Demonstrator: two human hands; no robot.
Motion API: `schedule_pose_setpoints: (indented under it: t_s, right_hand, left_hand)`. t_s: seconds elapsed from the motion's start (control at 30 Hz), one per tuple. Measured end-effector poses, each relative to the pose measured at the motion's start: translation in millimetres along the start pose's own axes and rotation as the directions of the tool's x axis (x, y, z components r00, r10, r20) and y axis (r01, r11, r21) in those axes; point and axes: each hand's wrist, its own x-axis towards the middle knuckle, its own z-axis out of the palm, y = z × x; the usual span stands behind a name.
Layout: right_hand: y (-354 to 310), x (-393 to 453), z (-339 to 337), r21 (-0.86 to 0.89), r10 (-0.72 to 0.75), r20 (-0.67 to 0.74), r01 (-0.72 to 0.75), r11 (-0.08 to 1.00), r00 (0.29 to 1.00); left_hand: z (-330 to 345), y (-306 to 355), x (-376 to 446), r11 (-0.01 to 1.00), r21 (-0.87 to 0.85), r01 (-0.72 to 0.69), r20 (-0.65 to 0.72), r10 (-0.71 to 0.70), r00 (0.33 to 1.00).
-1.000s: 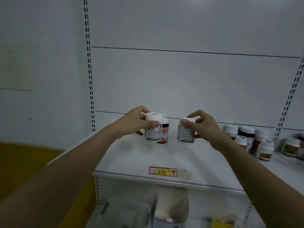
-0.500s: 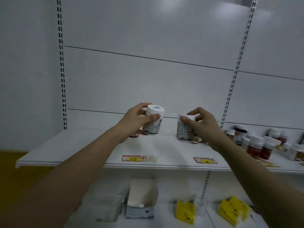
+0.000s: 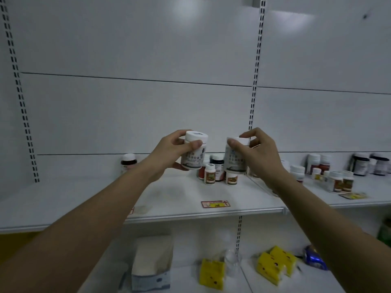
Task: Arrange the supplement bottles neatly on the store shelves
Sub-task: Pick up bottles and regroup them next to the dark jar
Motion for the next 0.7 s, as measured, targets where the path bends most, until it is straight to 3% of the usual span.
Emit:
schedule_pose_setpoints:
  t_s: [0.23,0.7]
  right_hand:
    - [55,1,-84,0.033,0.019,0.144,-0.024,0.999,0.989]
    - [88,-21,-145,0.364,0.085,0.447,-0.268,0.892,0.89]
  left_hand:
    - [102,-34,-7,0.984,-0.16,0.076,-0.071,-0.089,0.994]
    - [199,-2,-38,0.974,-0.174,0.143,0.088,-0.129,0.988]
